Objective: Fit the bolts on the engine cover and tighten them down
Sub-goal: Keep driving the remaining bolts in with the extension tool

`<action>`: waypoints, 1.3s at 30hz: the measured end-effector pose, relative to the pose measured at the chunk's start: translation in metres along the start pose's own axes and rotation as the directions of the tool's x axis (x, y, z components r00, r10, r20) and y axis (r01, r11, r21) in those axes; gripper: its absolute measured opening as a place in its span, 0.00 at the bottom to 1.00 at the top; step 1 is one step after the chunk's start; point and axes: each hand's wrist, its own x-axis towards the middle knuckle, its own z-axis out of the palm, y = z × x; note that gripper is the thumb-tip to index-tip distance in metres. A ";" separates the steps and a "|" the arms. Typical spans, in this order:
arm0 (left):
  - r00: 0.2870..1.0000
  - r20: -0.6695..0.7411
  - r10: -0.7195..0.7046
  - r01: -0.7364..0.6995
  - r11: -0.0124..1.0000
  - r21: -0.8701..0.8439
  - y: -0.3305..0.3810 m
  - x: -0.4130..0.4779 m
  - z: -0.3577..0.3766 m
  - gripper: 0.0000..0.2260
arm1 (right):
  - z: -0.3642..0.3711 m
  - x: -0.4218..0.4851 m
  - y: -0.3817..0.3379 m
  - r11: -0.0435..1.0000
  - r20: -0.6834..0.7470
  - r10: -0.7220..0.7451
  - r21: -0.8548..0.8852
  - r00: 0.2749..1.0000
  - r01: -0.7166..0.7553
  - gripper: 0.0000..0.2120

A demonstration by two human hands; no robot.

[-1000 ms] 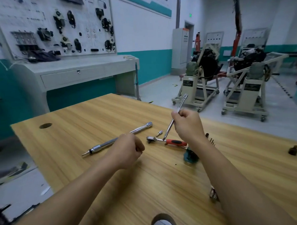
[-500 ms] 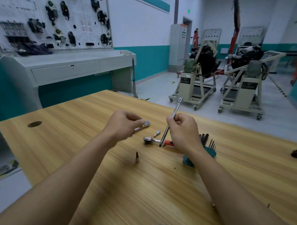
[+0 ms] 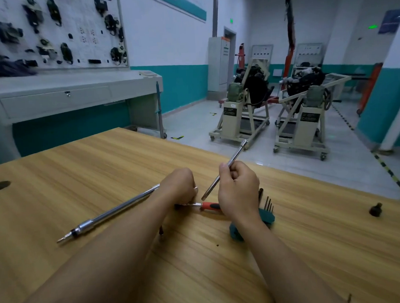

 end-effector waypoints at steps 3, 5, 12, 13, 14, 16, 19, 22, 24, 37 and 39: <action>0.985 -0.080 0.152 -0.167 0.957 -0.237 0.001 -0.020 -0.005 0.04 | -0.003 0.002 -0.006 0.998 -0.045 0.020 0.056 0.999 -0.017 0.17; 0.962 -0.169 0.216 -0.268 0.870 -0.414 0.001 -0.046 -0.018 0.02 | -0.006 0.006 -0.017 0.992 -0.076 0.036 0.121 0.996 -0.026 0.17; 0.931 -0.259 0.257 -0.364 0.627 -0.688 -0.024 -0.144 -0.064 0.04 | -0.004 -0.018 -0.080 0.934 0.177 -0.065 0.357 0.982 -0.002 0.14; 0.931 -0.270 0.246 -0.365 0.595 -0.716 -0.026 -0.157 -0.068 0.05 | -0.001 -0.026 -0.087 0.929 0.212 -0.094 0.370 0.973 0.010 0.14; 0.932 -0.280 0.230 -0.362 0.570 -0.737 -0.027 -0.169 -0.072 0.06 | 0.001 -0.033 -0.094 0.922 0.238 -0.111 0.387 0.965 0.010 0.14; 0.938 -0.291 0.189 -0.347 0.554 -0.757 -0.033 -0.193 -0.079 0.07 | 0.002 -0.044 -0.108 0.907 0.271 -0.121 0.422 0.955 -0.005 0.13; 0.947 -0.299 0.121 -0.313 0.565 -0.763 -0.045 -0.227 -0.091 0.06 | 0.002 -0.056 -0.126 0.871 0.277 -0.113 0.490 0.954 -0.039 0.13; 0.943 -0.328 0.049 -0.297 0.564 -0.770 -0.054 -0.258 -0.108 0.08 | 0.010 -0.068 -0.144 0.867 0.341 -0.160 0.498 0.926 -0.034 0.13; 0.934 -0.356 0.028 -0.310 0.559 -0.769 -0.057 -0.274 -0.119 0.08 | 0.017 -0.078 -0.160 0.872 0.400 -0.203 0.490 0.894 -0.021 0.13; 0.807 -0.589 -0.045 -0.427 0.644 -0.635 -0.089 -0.383 -0.189 0.10 | 0.055 -0.142 -0.269 0.672 0.442 -0.426 0.739 0.789 -0.051 0.13; 0.777 -0.624 -0.078 -0.425 0.667 -0.612 -0.094 -0.398 -0.197 0.07 | 0.063 -0.153 -0.283 0.638 0.436 -0.455 0.768 0.777 -0.057 0.13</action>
